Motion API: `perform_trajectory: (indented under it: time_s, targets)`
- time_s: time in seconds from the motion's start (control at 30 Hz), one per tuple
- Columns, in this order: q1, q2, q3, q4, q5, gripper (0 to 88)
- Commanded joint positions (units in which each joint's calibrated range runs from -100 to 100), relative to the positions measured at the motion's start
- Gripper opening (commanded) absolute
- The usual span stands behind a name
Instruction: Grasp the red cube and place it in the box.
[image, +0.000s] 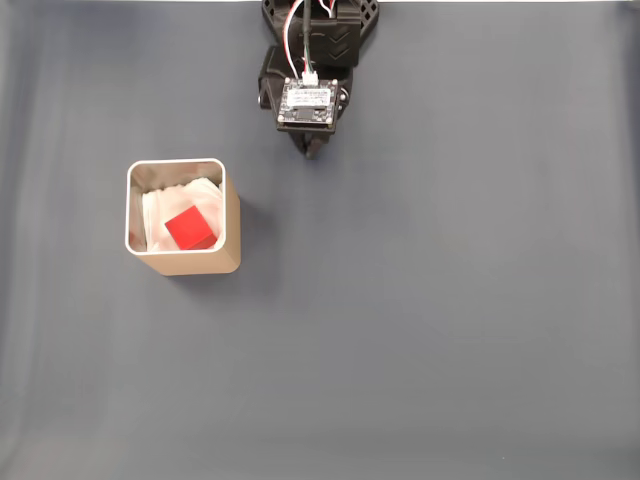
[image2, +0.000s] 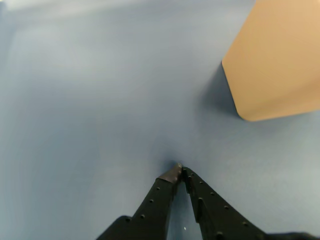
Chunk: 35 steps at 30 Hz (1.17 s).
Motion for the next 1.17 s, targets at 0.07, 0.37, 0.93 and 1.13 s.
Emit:
perform_trajectory:
  time_s: [0.07, 0.37, 0.93, 1.13]
  targets:
    - [0.0, -0.6, 0.9, 7.8, -0.3, 0.8]
    - [-0.5, -0.6, 0.9, 11.0, 2.2, 0.8]
    - [-1.5, -0.6, 0.9, 11.0, 2.2, 0.8]
    - [-1.5, -0.6, 0.9, 11.0, 2.2, 0.8]
